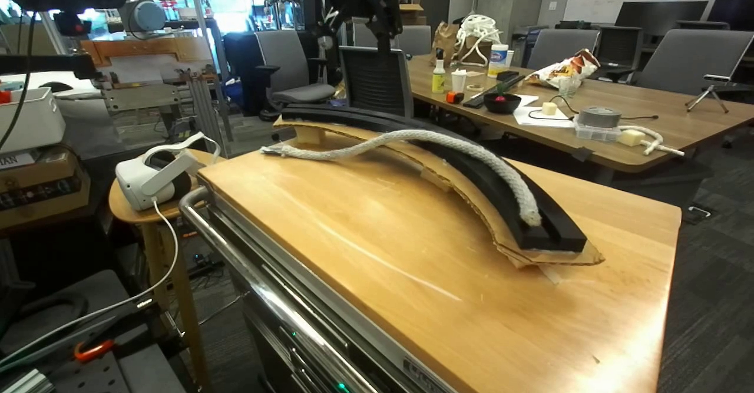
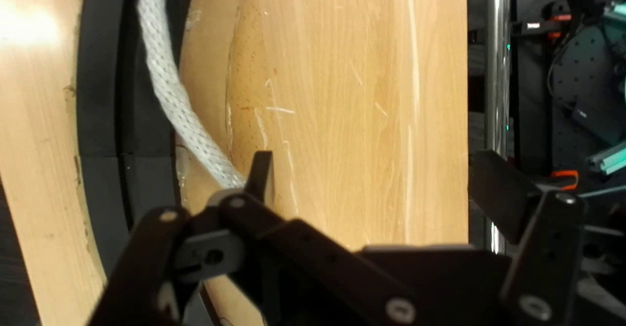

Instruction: Lay the rope on the black board

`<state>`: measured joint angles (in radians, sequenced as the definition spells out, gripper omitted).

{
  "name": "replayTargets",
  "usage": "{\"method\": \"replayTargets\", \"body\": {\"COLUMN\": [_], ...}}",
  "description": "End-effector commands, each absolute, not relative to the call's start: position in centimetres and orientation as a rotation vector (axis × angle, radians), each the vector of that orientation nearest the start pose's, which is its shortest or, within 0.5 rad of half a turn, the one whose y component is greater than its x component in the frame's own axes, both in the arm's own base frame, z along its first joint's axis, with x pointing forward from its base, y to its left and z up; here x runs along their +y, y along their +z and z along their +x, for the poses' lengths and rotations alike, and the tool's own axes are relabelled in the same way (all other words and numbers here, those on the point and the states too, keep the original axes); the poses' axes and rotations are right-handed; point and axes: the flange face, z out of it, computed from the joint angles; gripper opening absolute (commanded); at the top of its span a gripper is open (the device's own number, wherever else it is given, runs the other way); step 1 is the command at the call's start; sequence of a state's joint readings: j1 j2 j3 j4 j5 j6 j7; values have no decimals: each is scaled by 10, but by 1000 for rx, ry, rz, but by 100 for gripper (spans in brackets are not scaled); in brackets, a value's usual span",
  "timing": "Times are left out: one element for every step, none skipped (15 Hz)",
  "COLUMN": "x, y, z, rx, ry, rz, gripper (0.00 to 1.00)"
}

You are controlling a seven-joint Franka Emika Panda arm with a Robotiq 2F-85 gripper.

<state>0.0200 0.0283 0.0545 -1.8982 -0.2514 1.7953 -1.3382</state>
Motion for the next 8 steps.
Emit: {"method": "replayTargets", "body": {"x": [21, 21, 20, 20, 20, 20, 20, 27], "y": [477, 478, 478, 478, 478, 478, 478, 480], "z": [558, 560, 561, 561, 561, 561, 561, 563], "rx": [-2252, -2298, -2321, -2330, -2335, -2338, -2340, -2362], "ry": [410, 412, 411, 411, 411, 411, 411, 410], "rz": [-2348, -2324, -2311, -2304, -2300, -2296, -2294, -2317], "gripper": [100, 100, 100, 100, 100, 100, 100, 100]}}
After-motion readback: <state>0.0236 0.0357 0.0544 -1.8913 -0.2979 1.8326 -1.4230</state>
